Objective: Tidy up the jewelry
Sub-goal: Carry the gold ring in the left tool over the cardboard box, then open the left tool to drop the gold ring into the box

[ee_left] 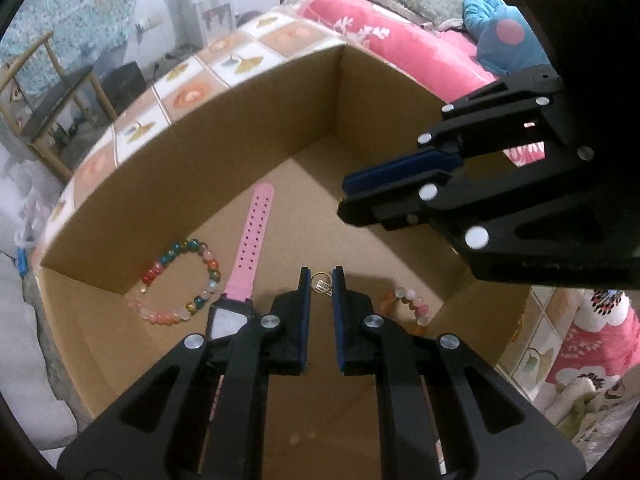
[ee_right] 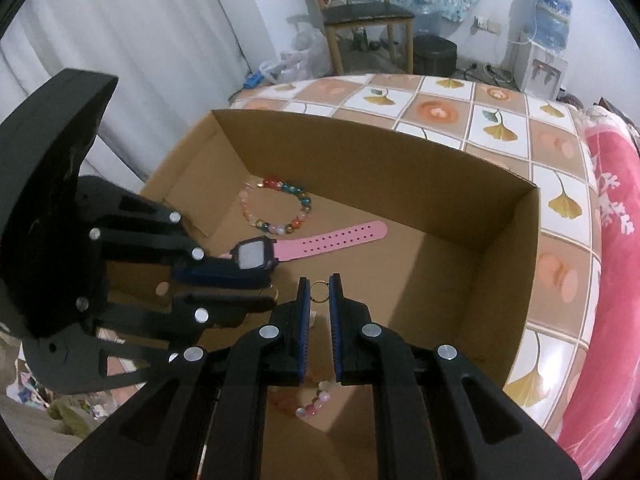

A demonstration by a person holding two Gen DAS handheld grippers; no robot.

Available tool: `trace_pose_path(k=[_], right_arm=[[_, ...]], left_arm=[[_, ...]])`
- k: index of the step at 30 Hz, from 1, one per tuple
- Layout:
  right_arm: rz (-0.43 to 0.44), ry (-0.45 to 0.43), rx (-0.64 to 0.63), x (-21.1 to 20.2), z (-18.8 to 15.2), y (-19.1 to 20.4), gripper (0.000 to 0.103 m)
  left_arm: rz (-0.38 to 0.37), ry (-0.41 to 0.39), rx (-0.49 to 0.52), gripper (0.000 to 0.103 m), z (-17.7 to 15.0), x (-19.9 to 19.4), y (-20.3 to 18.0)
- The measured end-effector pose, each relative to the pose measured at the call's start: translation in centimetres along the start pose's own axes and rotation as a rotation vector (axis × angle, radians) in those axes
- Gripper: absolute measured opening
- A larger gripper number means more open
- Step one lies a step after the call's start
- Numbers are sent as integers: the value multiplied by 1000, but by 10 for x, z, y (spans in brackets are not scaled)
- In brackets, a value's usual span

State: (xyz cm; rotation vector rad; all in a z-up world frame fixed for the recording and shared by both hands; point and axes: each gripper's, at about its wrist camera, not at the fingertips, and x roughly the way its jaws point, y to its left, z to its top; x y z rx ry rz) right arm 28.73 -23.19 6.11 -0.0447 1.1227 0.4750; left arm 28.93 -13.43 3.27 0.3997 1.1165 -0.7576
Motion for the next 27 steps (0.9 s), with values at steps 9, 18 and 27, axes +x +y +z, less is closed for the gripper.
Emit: trace_pose_path(k=[9, 18, 27], right_arm=[[10, -46, 61, -13, -3, -13, 11], [36, -192, 125, -77, -19, -22, 39], [76, -393, 188, -158, -94, -10, 53]], left_arm=[[-42, -21, -83, 20, -1, -3, 15], [91, -224, -60, 31, -9, -66, 1], [151, -502, -45, 60, -77, -155, -42]])
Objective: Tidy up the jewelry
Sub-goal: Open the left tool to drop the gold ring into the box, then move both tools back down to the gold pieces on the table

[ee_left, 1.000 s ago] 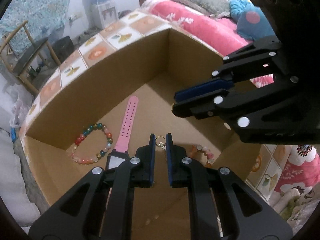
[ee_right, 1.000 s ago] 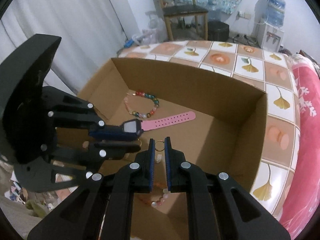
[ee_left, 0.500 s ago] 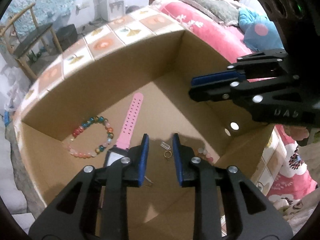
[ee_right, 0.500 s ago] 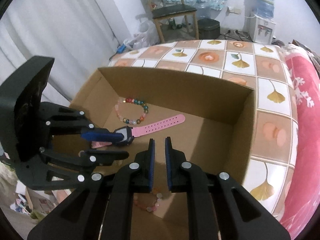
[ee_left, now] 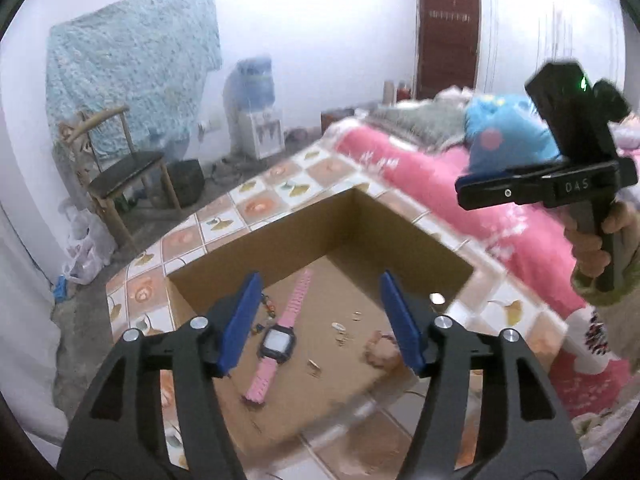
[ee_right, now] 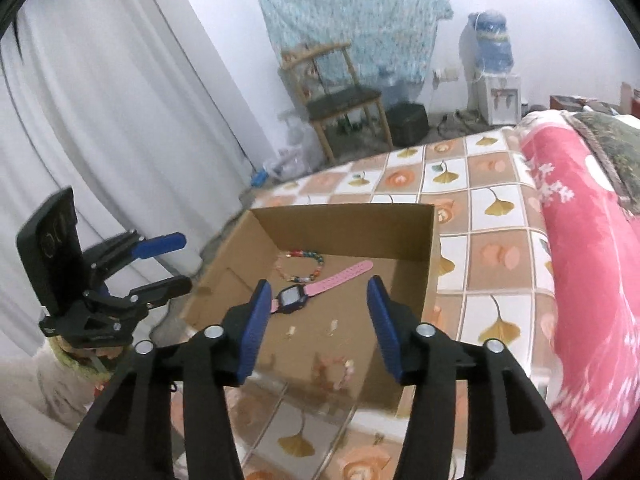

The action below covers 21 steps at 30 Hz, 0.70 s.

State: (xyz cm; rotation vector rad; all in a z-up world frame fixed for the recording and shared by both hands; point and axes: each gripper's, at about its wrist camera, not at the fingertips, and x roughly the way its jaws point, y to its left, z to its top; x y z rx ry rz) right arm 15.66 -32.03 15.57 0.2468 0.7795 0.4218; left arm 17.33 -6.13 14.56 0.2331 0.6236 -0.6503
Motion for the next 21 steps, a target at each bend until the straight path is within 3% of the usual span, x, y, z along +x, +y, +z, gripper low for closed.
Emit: trace_pose_path(k=[4, 7, 14, 21], right_arm=[[-40, -18, 26, -22, -42, 1, 58], [-94, 15, 68, -21, -75, -6, 59], [-136, 104, 248, 2, -133, -37, 59], [-187, 145, 256, 29, -151, -47, 58]], left_arm=[[-64, -51, -42, 66, -30, -28, -14], [-104, -51, -42, 69, -56, -35, -31], [-194, 78, -148, 71, -114, 12, -60], [-191, 161, -99, 71, -143, 60, -90]])
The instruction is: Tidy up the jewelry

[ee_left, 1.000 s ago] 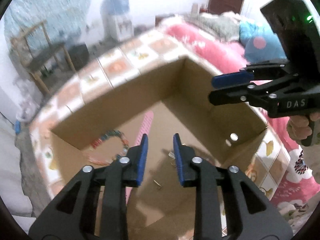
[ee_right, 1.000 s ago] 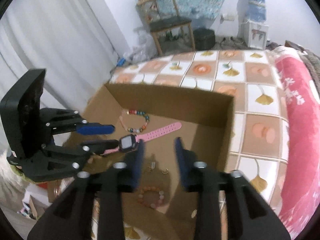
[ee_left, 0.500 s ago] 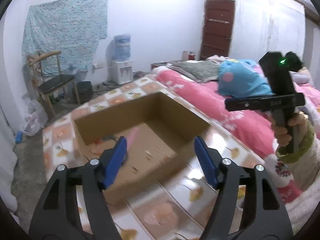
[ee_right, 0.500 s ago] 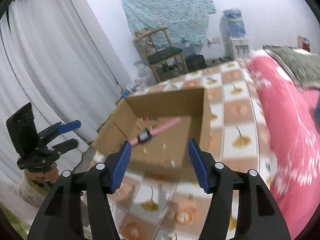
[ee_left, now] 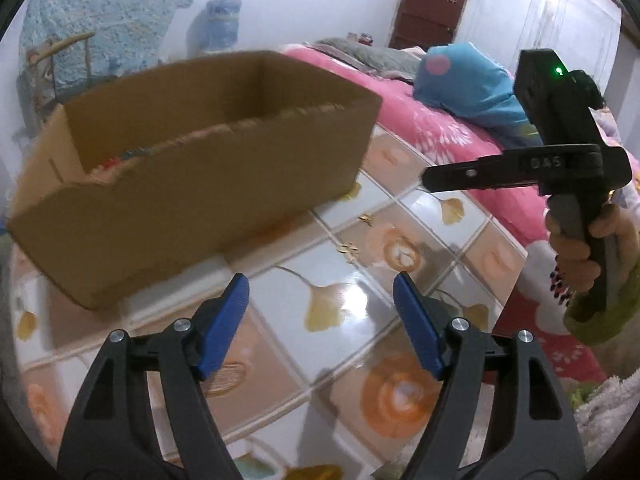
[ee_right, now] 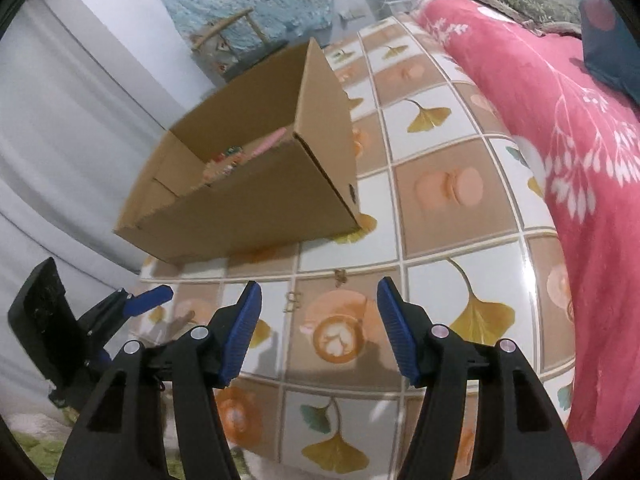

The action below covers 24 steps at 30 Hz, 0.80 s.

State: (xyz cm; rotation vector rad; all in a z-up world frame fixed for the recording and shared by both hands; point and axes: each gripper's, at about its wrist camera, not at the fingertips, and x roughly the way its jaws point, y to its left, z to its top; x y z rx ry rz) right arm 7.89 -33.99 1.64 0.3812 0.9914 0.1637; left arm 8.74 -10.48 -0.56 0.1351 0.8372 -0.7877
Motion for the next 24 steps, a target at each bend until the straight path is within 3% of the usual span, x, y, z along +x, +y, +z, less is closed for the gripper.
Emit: trace_pose_path(k=[6, 9, 15, 24], right_arm=[[-37, -1, -21, 14, -8, 0, 42], [-37, -21, -10, 15, -11, -1, 39], [-43, -21, -15, 18, -15, -4, 39], [-22, -37, 6, 16, -17, -13, 39]], left_arm=[[30, -10, 78, 69, -5, 25, -24], [45, -4, 116, 60, -2, 35, -34], [49, 12, 116, 53, 10, 52, -32], [45, 59, 118, 35, 17, 73, -31]])
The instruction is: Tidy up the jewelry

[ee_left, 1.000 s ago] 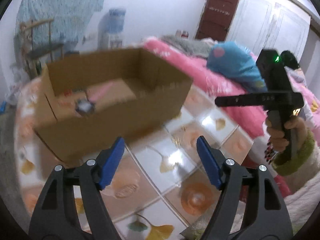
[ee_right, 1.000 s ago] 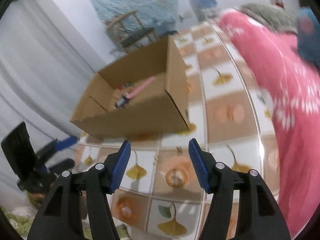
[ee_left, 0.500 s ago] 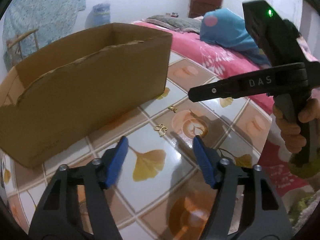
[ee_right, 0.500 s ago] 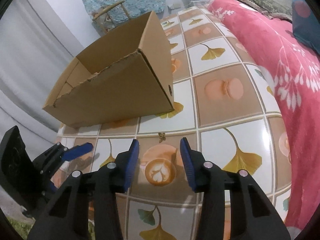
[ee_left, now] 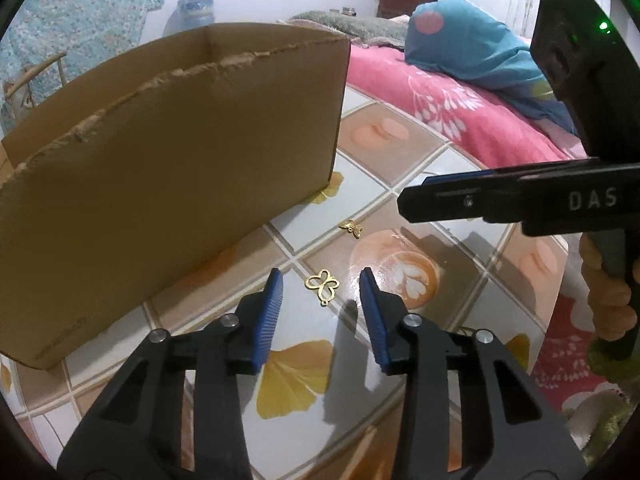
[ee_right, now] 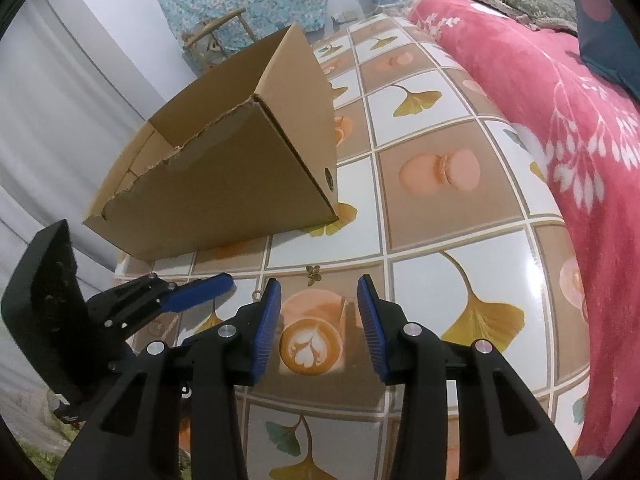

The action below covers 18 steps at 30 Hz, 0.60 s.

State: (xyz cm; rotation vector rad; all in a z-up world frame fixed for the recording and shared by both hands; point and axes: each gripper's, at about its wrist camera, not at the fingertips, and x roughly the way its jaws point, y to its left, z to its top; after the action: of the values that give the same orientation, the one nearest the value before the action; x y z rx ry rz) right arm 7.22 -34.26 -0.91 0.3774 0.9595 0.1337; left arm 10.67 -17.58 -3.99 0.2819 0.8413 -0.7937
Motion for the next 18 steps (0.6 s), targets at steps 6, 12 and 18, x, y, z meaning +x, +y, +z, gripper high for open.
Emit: trace_pose_path(k=[6, 12, 18], right_arm=[[19, -7, 14, 1, -1, -6, 39], [45, -17, 31, -1, 0, -10, 39], [52, -16, 34, -2, -2, -12, 39]], left_arm=[[11, 22, -2, 24, 2, 9, -2], [71, 40, 63, 20, 3, 12, -13], [64, 52, 46, 15, 4, 10, -11]])
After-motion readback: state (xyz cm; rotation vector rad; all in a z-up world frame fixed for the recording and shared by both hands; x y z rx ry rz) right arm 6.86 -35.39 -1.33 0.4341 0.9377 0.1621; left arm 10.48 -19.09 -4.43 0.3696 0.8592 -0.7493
